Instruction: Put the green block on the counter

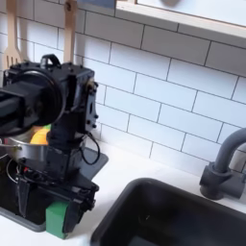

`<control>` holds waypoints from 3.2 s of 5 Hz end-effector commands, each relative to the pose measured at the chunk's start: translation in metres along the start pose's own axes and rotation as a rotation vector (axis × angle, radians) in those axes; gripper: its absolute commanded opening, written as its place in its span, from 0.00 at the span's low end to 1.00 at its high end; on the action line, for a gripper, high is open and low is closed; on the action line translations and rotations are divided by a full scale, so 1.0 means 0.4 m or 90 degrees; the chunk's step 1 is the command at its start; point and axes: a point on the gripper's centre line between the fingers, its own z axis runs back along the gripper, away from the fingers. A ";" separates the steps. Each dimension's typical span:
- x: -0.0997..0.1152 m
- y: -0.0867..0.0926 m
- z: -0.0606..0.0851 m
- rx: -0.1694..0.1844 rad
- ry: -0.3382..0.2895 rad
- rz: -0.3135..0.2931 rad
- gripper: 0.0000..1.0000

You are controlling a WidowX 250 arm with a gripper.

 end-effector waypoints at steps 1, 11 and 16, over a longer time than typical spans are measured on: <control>0.000 0.018 0.044 -0.024 -0.063 0.023 1.00; 0.030 -0.030 -0.012 -0.006 -0.050 -0.007 1.00; 0.036 -0.026 -0.026 0.002 -0.039 -0.001 0.00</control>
